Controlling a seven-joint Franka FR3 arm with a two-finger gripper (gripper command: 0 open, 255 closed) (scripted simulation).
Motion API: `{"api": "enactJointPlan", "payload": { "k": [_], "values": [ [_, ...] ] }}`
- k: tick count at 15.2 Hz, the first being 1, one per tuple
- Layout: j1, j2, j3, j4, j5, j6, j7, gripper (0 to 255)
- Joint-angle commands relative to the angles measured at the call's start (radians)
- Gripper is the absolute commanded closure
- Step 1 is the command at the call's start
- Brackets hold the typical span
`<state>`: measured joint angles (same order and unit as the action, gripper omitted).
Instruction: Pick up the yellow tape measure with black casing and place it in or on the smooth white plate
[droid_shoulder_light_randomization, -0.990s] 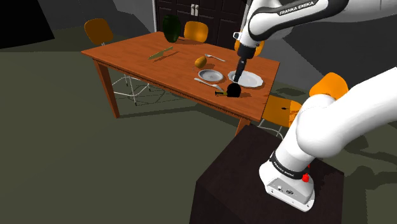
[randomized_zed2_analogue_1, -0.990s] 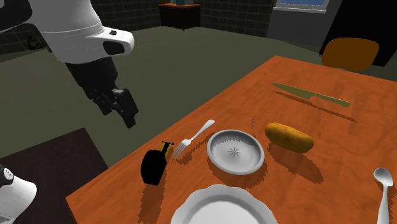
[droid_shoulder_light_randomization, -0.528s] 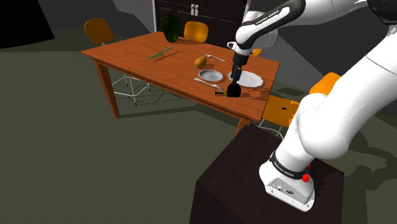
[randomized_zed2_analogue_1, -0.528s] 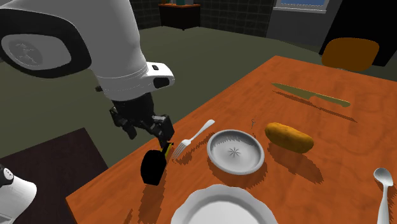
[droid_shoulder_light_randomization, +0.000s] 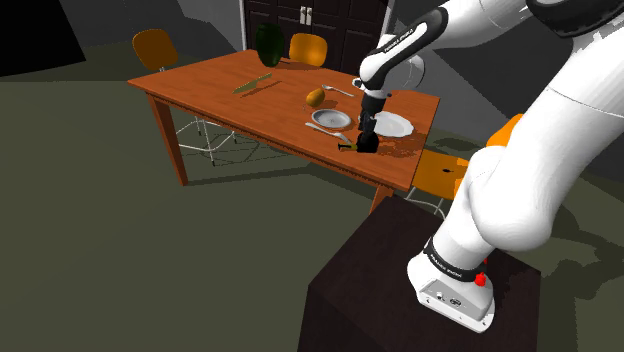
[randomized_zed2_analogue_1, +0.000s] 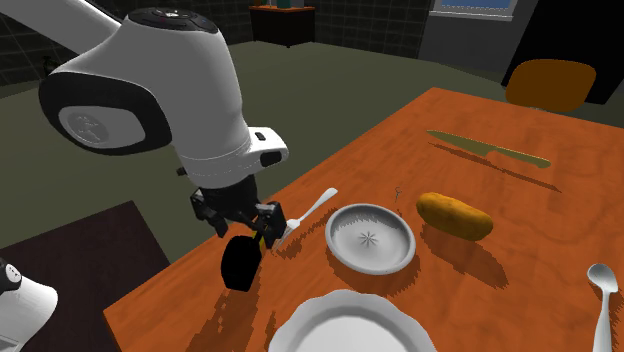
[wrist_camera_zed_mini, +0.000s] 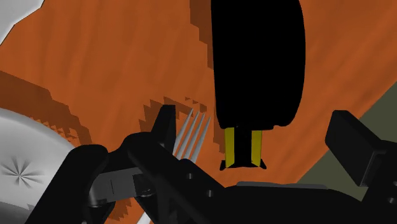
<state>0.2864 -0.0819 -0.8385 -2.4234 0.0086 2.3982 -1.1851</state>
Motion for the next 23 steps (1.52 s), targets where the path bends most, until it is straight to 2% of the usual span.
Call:
{"api": "enactJointPlan", "payload": {
  "k": [1,8,9,18,23],
  "values": [
    [0.004,0.021,-0.004,-0.009,0.024,0.023,-0.018,0],
    [0.004,0.021,-0.004,-0.009,0.024,0.023,-0.018,0],
    [0.004,0.021,-0.004,-0.009,0.024,0.023,-0.018,255],
    [0.004,0.021,-0.004,-0.009,0.024,0.023,-0.018,255],
    [-0.008,-0.048,0.011,0.015,-0.049,-0.048,0.039,255]
  ]
}}
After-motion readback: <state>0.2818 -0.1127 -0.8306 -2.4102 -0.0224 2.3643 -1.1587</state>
